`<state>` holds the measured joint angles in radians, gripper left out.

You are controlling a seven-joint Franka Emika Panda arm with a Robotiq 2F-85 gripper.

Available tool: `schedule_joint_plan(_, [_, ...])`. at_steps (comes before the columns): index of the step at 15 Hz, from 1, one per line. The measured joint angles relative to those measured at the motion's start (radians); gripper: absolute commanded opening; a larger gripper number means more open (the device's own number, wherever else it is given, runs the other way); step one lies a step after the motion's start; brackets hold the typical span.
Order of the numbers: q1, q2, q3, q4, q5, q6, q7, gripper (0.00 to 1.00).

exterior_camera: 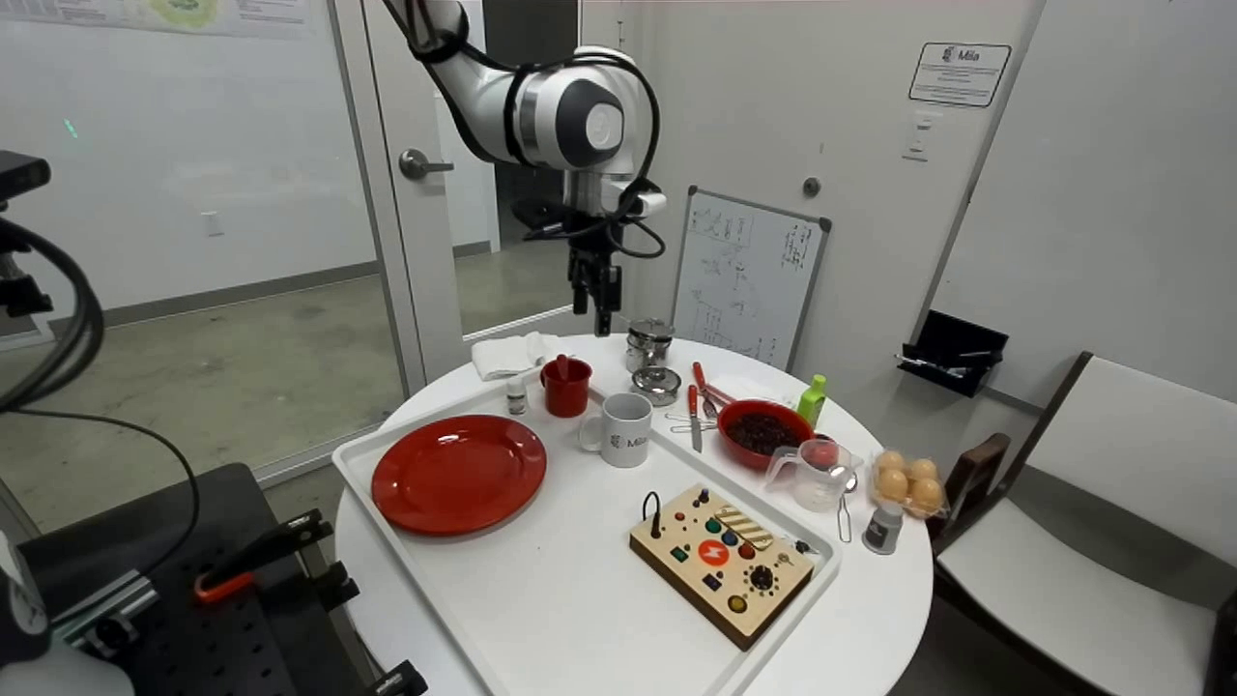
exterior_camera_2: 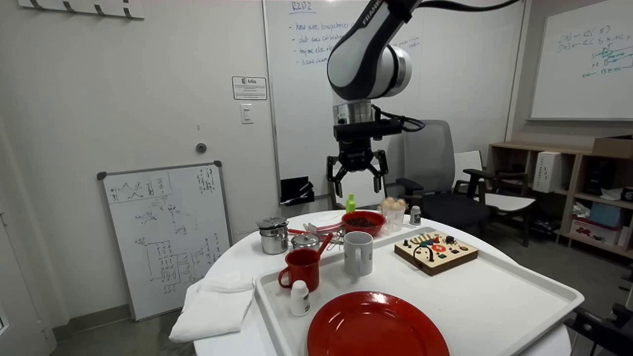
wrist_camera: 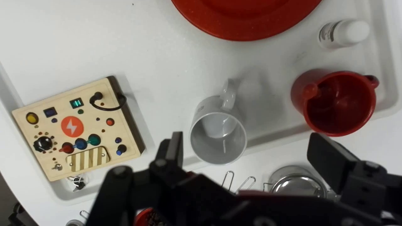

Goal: Tip the white mug over

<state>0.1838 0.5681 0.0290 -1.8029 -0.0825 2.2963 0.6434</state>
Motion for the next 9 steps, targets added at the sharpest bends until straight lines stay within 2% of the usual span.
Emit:
schedule_joint_plan(3, [-0.001, 0.089, -0.028, 0.079, 0.015, 0.024, 0.001, 1.00])
schedule_joint_plan(9, [0.001, 0.279, -0.037, 0.263, 0.040, 0.011, 0.001, 1.00])
